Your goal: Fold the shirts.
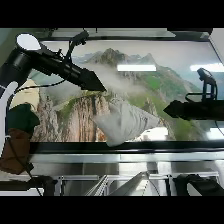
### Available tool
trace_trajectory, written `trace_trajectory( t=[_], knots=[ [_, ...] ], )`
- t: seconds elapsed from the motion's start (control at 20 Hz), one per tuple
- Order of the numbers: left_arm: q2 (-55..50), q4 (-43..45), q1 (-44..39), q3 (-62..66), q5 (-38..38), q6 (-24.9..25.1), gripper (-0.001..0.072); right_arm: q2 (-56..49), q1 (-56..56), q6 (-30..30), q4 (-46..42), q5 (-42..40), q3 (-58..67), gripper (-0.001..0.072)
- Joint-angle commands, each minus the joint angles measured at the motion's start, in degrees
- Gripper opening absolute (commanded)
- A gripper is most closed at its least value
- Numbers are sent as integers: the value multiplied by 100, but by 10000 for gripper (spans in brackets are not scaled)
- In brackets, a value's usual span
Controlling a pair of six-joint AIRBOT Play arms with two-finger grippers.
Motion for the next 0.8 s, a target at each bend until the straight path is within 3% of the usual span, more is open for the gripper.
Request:
trace_trajectory(
  t=[0.0, 0.1, 0.2, 0.45, 0.55, 0.75],
  knots=[
    [170, 848, -164, -146, 271, -581, 291, -17, -616, -348, -66, 317, 7, 473],
    [168, 1521, 46, -153, -234, -975, 291, -168, -772, -684, -66, 461, 7, 473],
    [236, 2070, 247, -492, -658, -1003, 292, -457, -839, -1246, 57, 507, 4, 473],
    [728, 2046, 557, -3027, 546, -868, 292, -1965, -837, -3021, 1517, 498, -20, 474],
    [699, 1497, 439, -3908, 1141, -483, 292, -2658, -837, -3453, 1860, 428, -20, 475],
    [269, -448, -15, -4607, 1790, 732, 291, -3742, -835, -3963, 2245, 192, -20, 477]
  ],
)
